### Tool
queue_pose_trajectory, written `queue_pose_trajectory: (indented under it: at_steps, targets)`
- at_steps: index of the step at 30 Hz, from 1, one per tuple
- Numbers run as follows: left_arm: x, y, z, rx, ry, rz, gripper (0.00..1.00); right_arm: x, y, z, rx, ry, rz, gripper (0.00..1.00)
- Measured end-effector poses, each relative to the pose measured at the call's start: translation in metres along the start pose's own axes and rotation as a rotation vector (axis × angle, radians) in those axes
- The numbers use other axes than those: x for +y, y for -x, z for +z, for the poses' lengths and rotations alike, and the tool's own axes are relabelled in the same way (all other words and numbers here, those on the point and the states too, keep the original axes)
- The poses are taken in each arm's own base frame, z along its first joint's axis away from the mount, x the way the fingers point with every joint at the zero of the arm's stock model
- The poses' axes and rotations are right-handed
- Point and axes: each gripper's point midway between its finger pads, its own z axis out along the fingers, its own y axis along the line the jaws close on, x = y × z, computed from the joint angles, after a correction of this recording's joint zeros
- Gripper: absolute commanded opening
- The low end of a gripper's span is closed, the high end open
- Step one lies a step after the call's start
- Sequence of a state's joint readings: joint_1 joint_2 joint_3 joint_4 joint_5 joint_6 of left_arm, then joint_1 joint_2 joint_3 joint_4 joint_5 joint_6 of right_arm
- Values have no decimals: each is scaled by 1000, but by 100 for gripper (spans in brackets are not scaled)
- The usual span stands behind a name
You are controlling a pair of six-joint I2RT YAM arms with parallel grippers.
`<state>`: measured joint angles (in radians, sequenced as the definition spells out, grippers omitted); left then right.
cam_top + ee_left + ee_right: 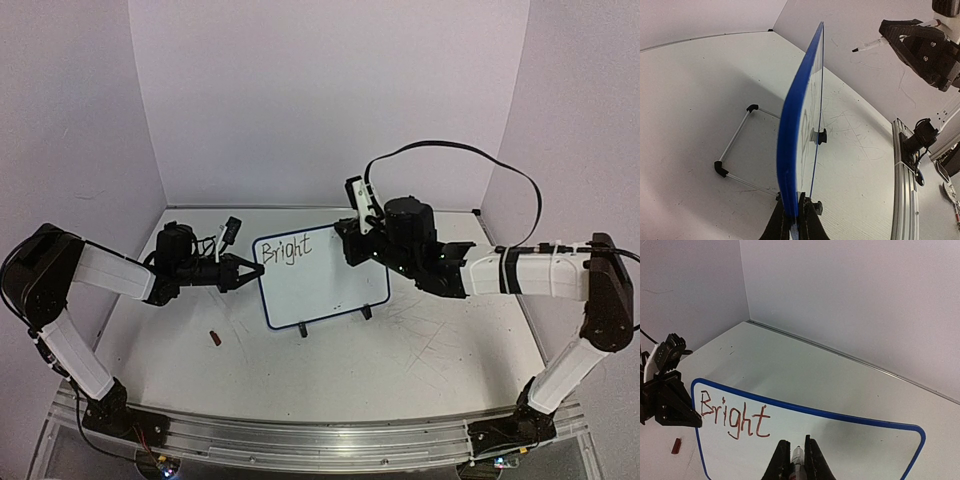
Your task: Write a sentence on the whiteboard
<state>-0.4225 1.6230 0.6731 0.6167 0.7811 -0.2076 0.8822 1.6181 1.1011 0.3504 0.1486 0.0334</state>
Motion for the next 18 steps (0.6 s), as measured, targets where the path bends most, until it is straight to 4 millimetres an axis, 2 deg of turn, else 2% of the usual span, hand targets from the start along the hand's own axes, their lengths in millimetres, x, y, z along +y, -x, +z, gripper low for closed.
queue_pose_trajectory:
  at_steps: [18]
  targets:
    - [0, 0, 0, 4, 7, 2, 0, 12, -12, 5, 32, 67, 29, 0]
